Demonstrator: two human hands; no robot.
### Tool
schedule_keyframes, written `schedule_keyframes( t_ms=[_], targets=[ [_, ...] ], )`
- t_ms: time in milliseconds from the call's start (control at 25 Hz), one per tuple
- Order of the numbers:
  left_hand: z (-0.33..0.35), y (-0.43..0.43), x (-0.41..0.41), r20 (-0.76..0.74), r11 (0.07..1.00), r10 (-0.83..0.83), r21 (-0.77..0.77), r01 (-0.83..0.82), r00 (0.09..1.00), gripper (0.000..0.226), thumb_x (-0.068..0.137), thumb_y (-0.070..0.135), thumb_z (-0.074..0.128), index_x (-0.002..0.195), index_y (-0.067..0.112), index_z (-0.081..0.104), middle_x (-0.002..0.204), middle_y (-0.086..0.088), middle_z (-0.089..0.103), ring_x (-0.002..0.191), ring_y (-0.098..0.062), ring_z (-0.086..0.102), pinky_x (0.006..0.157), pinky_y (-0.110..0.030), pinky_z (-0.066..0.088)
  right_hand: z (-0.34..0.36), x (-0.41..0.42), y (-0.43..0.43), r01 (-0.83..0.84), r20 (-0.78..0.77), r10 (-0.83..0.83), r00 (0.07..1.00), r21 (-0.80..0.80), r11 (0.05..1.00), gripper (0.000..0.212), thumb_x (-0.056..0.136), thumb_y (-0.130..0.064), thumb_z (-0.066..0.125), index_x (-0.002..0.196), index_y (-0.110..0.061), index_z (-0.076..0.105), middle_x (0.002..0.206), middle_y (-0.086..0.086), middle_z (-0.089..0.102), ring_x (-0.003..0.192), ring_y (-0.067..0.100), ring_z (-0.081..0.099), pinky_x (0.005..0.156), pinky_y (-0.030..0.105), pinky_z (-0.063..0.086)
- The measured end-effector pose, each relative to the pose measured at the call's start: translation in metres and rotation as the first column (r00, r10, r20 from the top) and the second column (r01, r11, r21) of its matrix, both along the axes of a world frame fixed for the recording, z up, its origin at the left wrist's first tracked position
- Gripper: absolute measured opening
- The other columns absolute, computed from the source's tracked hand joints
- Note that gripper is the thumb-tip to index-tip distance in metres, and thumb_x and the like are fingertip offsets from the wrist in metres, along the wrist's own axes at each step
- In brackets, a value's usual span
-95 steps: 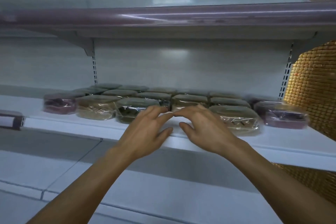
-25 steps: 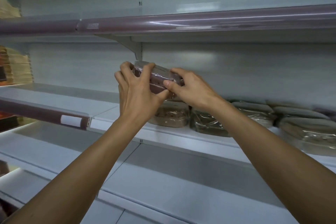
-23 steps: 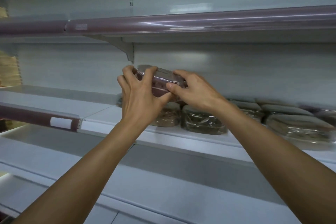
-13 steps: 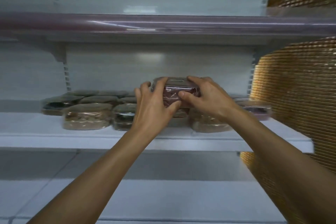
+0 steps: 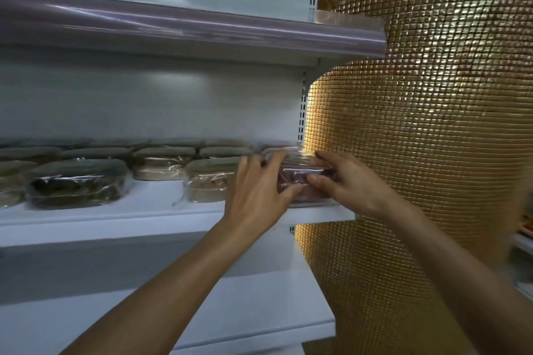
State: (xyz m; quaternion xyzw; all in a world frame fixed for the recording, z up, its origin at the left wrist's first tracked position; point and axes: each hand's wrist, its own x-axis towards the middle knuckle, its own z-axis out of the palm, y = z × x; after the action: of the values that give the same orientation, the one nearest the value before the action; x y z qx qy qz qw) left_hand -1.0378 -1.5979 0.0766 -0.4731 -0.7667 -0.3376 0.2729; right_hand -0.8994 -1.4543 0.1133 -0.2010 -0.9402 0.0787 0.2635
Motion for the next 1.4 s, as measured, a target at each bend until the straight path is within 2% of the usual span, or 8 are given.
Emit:
schedule_keyframes(
  t_ms=[160, 280, 480, 600, 760, 920, 1160, 1400],
  targets=[
    [-0.02, 0.013, 0.0, -0.127, 0.988, 0.099, -0.105, -0.113, 0.987, 0.067, 0.087, 0.071, 0.048, 0.142, 0.032, 0.043, 0.132, -0.001, 0.059, 0.123, -0.025, 0.042, 0.098, -0.041, 0.038, -0.017, 0.003, 0.024, -0.028, 0.081, 0.033, 0.996, -0.05, 0.998, 0.07, 0.087, -0.073, 0.039, 0.146, -0.035, 0.035, 0.131, 0.0, 0.051, 0.113, 0.016, 0.052, 0.097, 0.046, 0.048],
    [-0.021, 0.009, -0.015, -0.243, 0.972, 0.181, -0.104, -0.211, 0.953, 0.069, 0.086, 0.077, 0.038, 0.137, 0.032, 0.052, 0.13, 0.001, 0.058, 0.127, -0.024, 0.044, 0.102, -0.043, 0.031, -0.025, -0.004, 0.035, -0.023, 0.079, 0.029, 0.996, -0.076, 0.997, 0.062, 0.095, -0.062, 0.038, 0.15, -0.038, 0.026, 0.142, 0.0, 0.043, 0.128, 0.019, 0.041, 0.106, 0.049, 0.04],
    [-0.026, -0.012, -0.044, -0.274, 0.967, 0.189, -0.114, -0.227, 0.943, 0.055, 0.088, 0.057, 0.041, 0.128, 0.023, 0.059, 0.128, 0.003, 0.058, 0.121, -0.023, 0.052, 0.101, -0.036, 0.026, -0.024, -0.023, 0.034, 0.043, 0.074, -0.04, 0.996, -0.03, 0.999, 0.054, 0.102, -0.047, 0.036, 0.151, -0.03, 0.025, 0.146, 0.008, 0.038, 0.133, 0.029, 0.029, 0.11, 0.049, 0.029],
    [-0.026, -0.025, -0.051, -0.262, 0.978, 0.135, -0.117, -0.17, 0.955, 0.051, 0.088, 0.048, 0.05, 0.133, 0.024, 0.057, 0.136, 0.003, 0.054, 0.127, -0.021, 0.048, 0.107, -0.033, 0.021, -0.026, -0.034, 0.017, 0.124, 0.018, -0.128, 0.992, 0.151, 0.981, 0.053, 0.102, -0.039, 0.038, 0.15, -0.018, 0.03, 0.153, 0.015, 0.031, 0.136, 0.034, 0.025, 0.112, 0.046, 0.023],
    [-0.024, -0.039, -0.055, -0.225, 0.983, 0.107, -0.122, -0.137, 0.968, 0.053, 0.089, 0.046, 0.051, 0.138, 0.026, 0.05, 0.146, -0.003, 0.046, 0.137, -0.022, 0.038, 0.115, -0.038, 0.015, -0.015, -0.056, -0.018, -0.024, -0.081, 0.05, 0.996, 0.291, 0.956, 0.049, 0.096, -0.036, 0.049, 0.142, -0.018, 0.046, 0.148, 0.009, 0.042, 0.134, 0.028, 0.032, 0.111, 0.038, 0.024],
    [-0.026, -0.07, -0.07, -0.21, 0.958, 0.228, -0.124, -0.257, 0.951, 0.059, 0.091, 0.052, 0.046, 0.144, 0.028, 0.043, 0.152, -0.008, 0.039, 0.145, -0.025, 0.027, 0.119, -0.049, 0.013, -0.013, -0.087, -0.05, -0.201, -0.034, 0.218, 0.975, 0.269, 0.942, 0.056, 0.097, -0.035, 0.052, 0.149, -0.019, 0.039, 0.151, 0.002, 0.04, 0.138, 0.023, 0.031, 0.113, 0.033, 0.024],
    [-0.026, -0.132, -0.11, -0.194, 0.935, 0.302, -0.128, -0.33, 0.933, 0.069, 0.087, 0.064, 0.031, 0.147, 0.03, 0.04, 0.148, -0.006, 0.041, 0.143, -0.024, 0.028, 0.115, -0.05, 0.02, -0.01, -0.134, -0.099, -0.304, 0.001, 0.315, 0.949, 0.271, 0.913, 0.057, 0.096, -0.036, 0.053, 0.149, -0.021, 0.039, 0.151, 0.001, 0.041, 0.139, 0.022, 0.031, 0.114, 0.031, 0.022],
    [-0.019, -0.2, -0.155, -0.125, 0.917, 0.335, -0.186, -0.354, 0.934, 0.089, 0.076, 0.085, 0.022, 0.152, 0.037, 0.028, 0.157, -0.003, 0.027, 0.15, -0.023, 0.008, 0.119, -0.045, 0.005, -0.007, -0.191, -0.172, -0.423, 0.0, 0.439, 0.899, 0.267, 0.866, 0.055, 0.097, -0.036, 0.052, 0.149, -0.026, 0.038, 0.149, -0.007, 0.043, 0.134, 0.016, 0.035, 0.108, 0.027, 0.029]
  ],
)
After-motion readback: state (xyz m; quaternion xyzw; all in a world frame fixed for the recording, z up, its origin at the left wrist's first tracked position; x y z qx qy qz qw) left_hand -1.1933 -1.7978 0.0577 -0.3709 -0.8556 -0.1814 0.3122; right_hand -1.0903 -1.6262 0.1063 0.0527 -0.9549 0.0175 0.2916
